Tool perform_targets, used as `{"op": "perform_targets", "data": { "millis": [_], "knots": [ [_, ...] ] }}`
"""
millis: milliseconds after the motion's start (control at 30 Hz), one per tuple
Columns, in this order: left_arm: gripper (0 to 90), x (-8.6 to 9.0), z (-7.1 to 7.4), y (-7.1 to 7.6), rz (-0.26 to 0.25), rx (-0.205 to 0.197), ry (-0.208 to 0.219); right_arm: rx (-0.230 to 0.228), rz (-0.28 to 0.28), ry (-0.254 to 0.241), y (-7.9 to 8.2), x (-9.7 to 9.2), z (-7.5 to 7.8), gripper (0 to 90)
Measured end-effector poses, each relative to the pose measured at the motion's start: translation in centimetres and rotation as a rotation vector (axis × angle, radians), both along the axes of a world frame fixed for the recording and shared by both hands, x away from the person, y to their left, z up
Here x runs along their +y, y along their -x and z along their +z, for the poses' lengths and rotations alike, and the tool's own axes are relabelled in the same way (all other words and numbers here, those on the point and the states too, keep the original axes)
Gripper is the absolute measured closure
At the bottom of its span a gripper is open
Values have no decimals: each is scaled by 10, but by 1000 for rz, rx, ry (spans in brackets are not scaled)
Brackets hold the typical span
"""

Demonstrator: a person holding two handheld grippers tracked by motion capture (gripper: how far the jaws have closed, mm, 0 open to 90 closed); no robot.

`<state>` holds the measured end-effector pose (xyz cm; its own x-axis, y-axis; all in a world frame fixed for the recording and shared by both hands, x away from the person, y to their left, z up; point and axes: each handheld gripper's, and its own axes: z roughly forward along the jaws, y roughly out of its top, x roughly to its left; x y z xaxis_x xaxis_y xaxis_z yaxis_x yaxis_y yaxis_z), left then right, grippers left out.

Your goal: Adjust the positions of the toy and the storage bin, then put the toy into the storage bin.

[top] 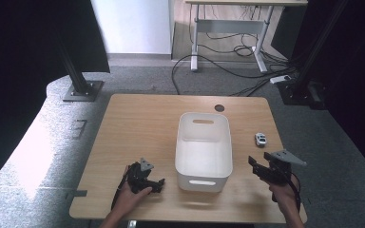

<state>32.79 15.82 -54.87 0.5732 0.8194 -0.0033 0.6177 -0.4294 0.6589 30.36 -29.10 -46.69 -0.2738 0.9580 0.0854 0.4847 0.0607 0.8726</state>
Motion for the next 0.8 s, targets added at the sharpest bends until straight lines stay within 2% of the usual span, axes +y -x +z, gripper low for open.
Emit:
{"op": "perform_targets", "data": {
  "millis": [333,467,800],
  "knots": [
    [0,0,0,0,0,0,1,24,-31,16,-5,-11,-8,294],
    [0,0,0,0,0,0,0,55,-41,27,-8,-15,-12,293],
    [0,0,0,0,0,0,0,81,-62,39,-15,-19,-18,286]
  ]
}}
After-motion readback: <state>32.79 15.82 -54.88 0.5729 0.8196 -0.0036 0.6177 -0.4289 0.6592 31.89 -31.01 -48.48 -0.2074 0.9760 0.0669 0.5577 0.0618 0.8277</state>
